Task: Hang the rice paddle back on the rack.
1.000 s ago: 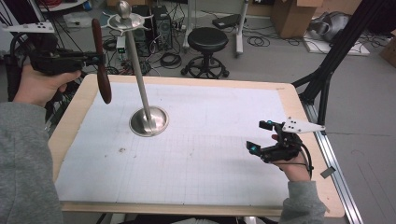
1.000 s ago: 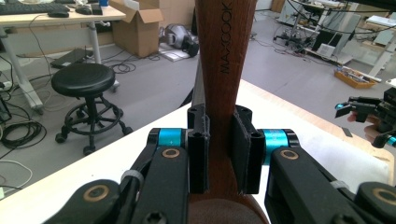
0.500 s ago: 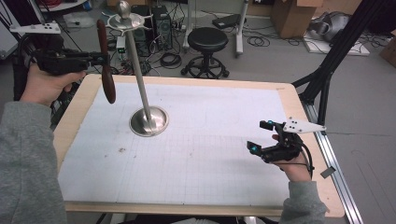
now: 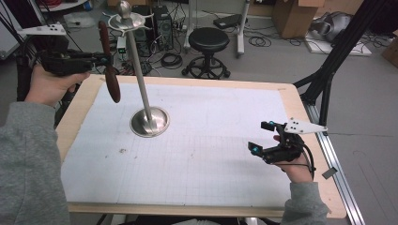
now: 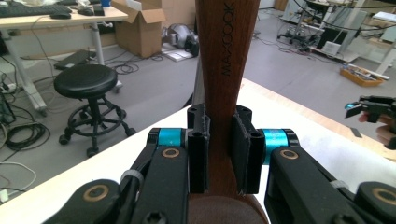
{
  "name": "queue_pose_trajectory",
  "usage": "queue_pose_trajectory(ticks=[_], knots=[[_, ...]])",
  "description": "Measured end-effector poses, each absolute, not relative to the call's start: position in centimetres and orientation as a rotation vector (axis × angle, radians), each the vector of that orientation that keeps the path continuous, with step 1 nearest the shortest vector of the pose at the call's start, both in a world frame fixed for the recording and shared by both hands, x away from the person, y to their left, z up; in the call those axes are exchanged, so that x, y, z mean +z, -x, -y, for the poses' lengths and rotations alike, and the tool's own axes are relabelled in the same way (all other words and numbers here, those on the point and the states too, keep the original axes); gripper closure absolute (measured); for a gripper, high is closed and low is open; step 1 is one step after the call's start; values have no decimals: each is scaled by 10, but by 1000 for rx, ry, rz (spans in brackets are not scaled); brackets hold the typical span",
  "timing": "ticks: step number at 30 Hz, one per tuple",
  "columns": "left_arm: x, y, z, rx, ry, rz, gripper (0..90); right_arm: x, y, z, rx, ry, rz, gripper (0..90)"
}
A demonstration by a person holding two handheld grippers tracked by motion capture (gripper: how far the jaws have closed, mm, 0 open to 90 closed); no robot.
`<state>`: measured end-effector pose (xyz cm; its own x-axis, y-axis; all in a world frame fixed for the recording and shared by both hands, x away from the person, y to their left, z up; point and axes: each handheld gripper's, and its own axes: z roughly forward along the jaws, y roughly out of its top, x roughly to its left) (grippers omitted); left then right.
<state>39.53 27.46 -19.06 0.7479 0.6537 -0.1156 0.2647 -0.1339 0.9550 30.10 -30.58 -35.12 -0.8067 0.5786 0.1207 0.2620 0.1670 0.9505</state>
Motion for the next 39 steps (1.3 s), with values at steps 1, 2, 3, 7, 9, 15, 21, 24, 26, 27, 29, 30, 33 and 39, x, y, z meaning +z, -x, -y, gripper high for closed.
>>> queue_pose_trajectory(ticks=[1,2,3,7,9,15,21,24,26,27,29,30,33,39], knots=[[-191,-396,-273,395,-1713,-734,777,-351,-301,306,1682,-808,-2176,1],[-191,-397,-273,396,-1715,-733,776,-351,-301,306,1684,-805,-2174,1],[-192,-397,-272,392,-1709,-737,776,-351,-301,306,1684,-808,-2177,1],[-192,-398,-270,403,-1707,-738,775,-351,-300,307,1684,-815,-2173,1],[-193,-398,-270,417,-1707,-743,770,-351,-301,307,1686,-811,-2169,1],[-193,-393,-270,488,-1706,-743,677,-351,-300,307,1687,-808,-2170,1],[-208,-386,-271,554,-1732,-735,469,-351,-300,306,1684,-809,-2172,1],[-214,-384,-274,536,-1719,-725,382,-351,-300,305,1678,-809,-2178,1],[-218,-382,-276,543,-1714,-723,318,-351,-301,305,1677,-808,-2179,1],[-219,-382,-276,546,-1723,-727,298,-351,-301,305,1677,-808,-2178,1],[-222,-380,-275,566,-1721,-761,243,-351,-301,305,1676,-808,-2178,1],[-223,-380,-275,574,-1729,-766,188,-351,-301,305,1678,-809,-2178,1],[-226,-376,-275,581,-1711,-760,143,-351,-301,306,1681,-808,-2175,1],[-231,-368,-281,592,-1697,-759,123,-352,-302,305,1683,-810,-2177,1]])
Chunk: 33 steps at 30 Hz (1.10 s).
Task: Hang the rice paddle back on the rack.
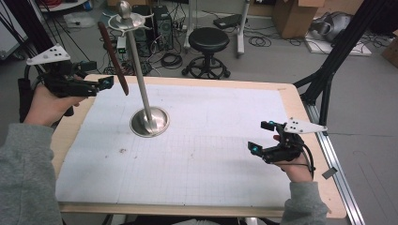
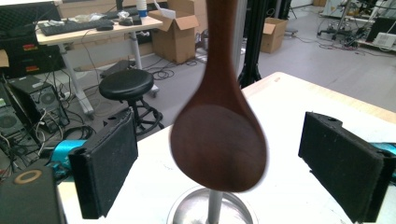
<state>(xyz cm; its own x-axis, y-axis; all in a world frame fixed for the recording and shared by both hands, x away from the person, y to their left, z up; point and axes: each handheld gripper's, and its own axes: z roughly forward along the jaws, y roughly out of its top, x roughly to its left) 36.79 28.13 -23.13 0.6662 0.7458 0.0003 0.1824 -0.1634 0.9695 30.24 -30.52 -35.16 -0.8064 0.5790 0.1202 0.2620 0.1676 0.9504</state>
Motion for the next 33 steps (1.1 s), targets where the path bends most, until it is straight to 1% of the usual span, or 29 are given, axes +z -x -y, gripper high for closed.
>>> queue_pose_trajectory(ticks=[6,14,18,21,29,33], knots=[[-237,-357,-284,598,-1674,-744,122,-352,-305,304,1685,-803,-2179,1],[-255,-347,-280,598,-1667,-746,123,-353,-307,303,1687,-804,-2180,1],[-264,-342,-278,575,-1660,-745,122,-353,-308,302,1688,-802,-2181,1],[-269,-336,-277,548,-1614,-724,122,-353,-308,302,1688,-804,-2181,1],[-288,-327,-276,515,-1583,-742,123,-352,-308,304,1693,-802,-2171,1],[-295,-323,-277,530,-1583,-746,122,-352,-308,304,1689,-810,-2171,1]])
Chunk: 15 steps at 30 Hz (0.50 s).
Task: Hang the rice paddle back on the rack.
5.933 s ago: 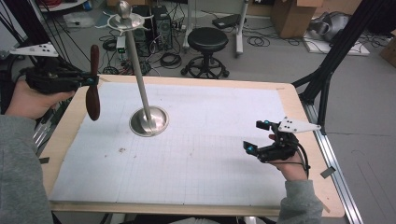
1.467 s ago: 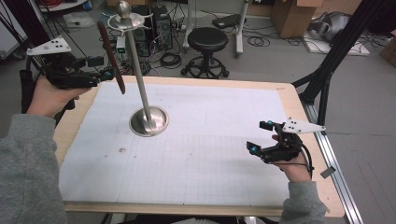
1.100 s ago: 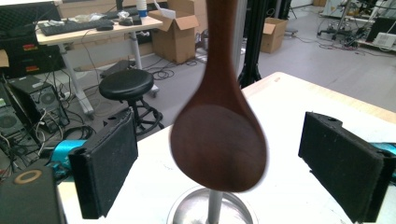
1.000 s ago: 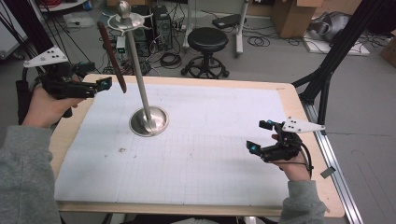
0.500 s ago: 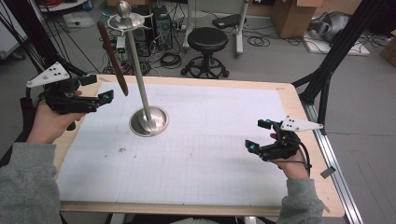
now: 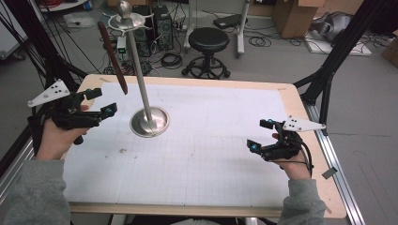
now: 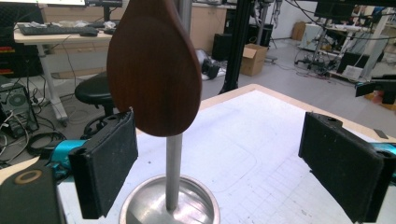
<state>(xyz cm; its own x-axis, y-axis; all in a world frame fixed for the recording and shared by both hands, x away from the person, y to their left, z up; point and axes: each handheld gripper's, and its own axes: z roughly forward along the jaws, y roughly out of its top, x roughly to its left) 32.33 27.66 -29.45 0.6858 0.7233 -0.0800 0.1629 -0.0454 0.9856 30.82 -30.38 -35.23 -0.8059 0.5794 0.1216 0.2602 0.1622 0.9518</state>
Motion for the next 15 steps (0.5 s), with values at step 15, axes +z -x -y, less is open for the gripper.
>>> queue_pose_trajectory(ticks=[15], knots=[[-324,-311,-280,568,-1643,-793,123,-353,-307,303,1676,-818,-2156,1]])
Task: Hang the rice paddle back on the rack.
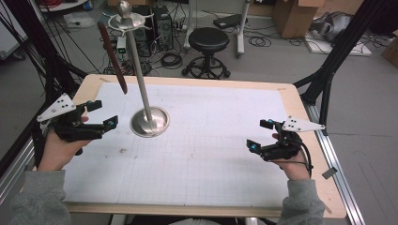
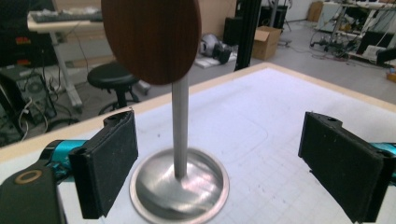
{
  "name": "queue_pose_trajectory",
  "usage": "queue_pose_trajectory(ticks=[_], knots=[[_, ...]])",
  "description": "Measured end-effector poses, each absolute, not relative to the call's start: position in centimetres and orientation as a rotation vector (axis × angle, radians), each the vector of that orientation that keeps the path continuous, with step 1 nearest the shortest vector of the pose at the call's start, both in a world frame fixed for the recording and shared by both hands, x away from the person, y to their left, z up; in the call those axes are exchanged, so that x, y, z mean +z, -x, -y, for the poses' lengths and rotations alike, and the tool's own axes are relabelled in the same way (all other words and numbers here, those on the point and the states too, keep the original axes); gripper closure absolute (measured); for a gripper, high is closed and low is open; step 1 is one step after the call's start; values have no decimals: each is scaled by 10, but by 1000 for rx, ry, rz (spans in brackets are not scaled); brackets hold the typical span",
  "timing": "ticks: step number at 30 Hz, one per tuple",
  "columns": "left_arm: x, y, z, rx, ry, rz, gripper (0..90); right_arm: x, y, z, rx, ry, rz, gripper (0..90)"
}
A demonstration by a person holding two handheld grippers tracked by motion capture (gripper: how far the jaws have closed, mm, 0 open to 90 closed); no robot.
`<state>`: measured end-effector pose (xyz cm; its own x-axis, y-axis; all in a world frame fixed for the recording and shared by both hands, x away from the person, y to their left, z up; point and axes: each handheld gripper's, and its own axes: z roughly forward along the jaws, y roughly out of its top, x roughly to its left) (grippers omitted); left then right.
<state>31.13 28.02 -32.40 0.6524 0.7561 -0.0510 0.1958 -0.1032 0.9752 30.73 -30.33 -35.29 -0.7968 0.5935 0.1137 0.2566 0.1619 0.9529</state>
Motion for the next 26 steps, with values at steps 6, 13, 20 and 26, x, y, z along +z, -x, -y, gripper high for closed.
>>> queue_pose_trajectory(ticks=[6,13,20,26], knots=[[-330,-306,-285,600,-1639,-813,124,-350,-305,312,1691,-829,-2106,1],[-327,-302,-292,612,-1628,-822,124,-349,-304,327,1693,-866,-2043,1],[-328,-300,-294,644,-1636,-825,124,-350,-301,343,1668,-920,-1977,1],[-329,-301,-295,641,-1627,-837,124,-352,-300,350,1672,-942,-1950,1]])
